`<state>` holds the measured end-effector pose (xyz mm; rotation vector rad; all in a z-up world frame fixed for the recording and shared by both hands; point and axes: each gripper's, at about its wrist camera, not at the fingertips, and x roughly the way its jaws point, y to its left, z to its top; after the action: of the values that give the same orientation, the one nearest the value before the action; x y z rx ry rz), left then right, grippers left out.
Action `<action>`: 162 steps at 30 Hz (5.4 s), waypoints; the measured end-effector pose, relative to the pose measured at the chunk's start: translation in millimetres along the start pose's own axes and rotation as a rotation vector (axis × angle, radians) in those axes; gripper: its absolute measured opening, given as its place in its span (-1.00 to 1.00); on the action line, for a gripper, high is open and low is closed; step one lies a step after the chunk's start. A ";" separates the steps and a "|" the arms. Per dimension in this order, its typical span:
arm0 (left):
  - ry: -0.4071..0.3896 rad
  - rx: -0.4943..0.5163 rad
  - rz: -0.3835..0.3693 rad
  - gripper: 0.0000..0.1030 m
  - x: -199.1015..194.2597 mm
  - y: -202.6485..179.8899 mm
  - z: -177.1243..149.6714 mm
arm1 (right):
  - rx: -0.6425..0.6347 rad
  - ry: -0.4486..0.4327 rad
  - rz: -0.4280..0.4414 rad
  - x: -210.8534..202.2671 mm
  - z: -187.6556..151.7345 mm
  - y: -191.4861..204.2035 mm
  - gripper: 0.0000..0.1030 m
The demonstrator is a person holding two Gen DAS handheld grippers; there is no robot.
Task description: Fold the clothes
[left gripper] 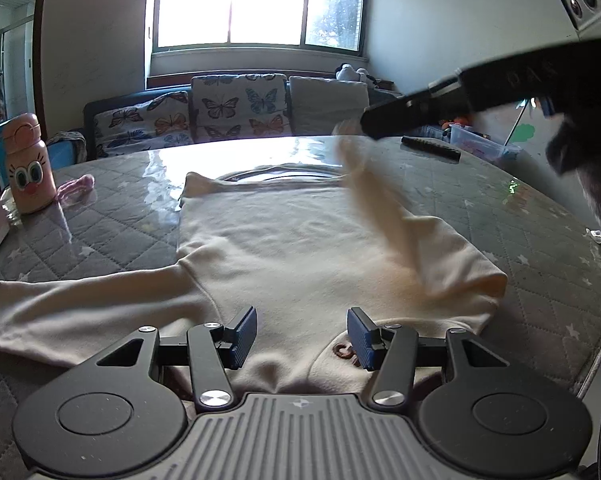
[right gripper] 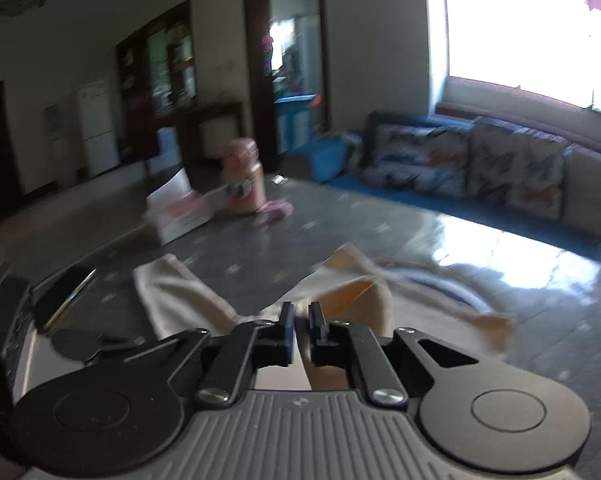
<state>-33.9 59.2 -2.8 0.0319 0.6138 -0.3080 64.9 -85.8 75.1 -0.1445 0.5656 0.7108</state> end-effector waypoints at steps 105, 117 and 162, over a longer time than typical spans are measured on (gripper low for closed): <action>0.024 -0.053 0.197 -0.67 48.0 33.8 20.8 | 0.025 0.194 -0.110 32.9 -82.5 -64.6 -0.18; 0.015 -0.180 0.362 -0.34 7.8 85.8 8.4 | -0.038 0.232 -0.006 75.0 -70.9 -30.4 -0.29; -0.158 -0.397 0.414 -0.95 -38.1 120.6 40.1 | -0.088 0.146 0.053 41.5 -54.0 -1.6 -0.29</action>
<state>-5.4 179.9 44.4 -0.2426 0.4887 0.2137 67.7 -80.0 7.4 -0.2654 0.6799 0.7810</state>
